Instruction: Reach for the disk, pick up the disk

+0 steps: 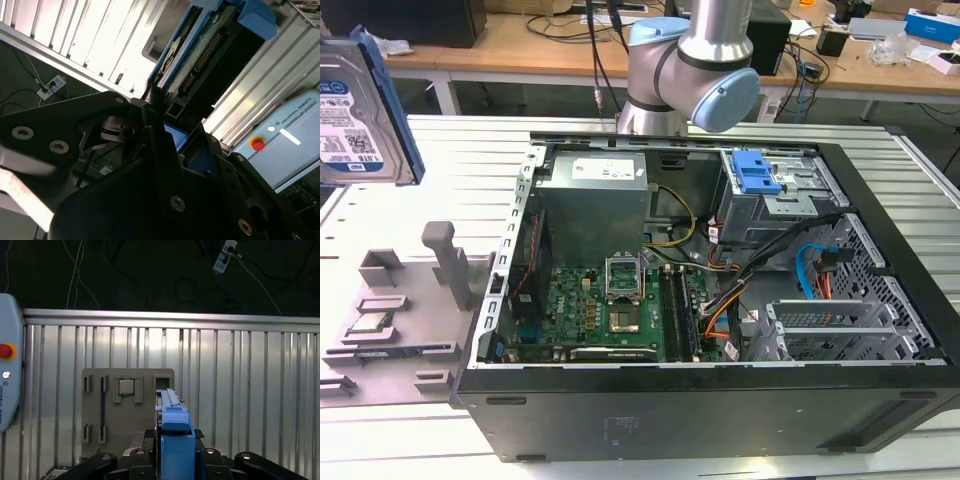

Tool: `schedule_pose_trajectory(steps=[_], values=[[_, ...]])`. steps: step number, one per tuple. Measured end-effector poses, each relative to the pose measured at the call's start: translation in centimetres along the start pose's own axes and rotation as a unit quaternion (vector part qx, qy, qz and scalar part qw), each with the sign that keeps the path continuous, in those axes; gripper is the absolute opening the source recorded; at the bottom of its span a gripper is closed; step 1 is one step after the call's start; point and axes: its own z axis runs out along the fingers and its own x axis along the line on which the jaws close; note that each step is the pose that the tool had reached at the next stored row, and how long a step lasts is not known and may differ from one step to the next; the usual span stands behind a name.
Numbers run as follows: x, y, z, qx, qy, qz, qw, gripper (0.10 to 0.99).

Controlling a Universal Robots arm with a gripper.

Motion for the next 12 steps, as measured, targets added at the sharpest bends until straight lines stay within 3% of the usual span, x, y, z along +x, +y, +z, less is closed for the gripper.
schedule_pose_trajectory(steps=[1, 12], values=[[0.00, 0.00, -0.98, 0.0000, 0.0000, 0.000, 1.0000, 0.365], [-0.01, 0.05, -3.45, -0.0001, 0.0000, 0.000, 1.0000, 0.365]])
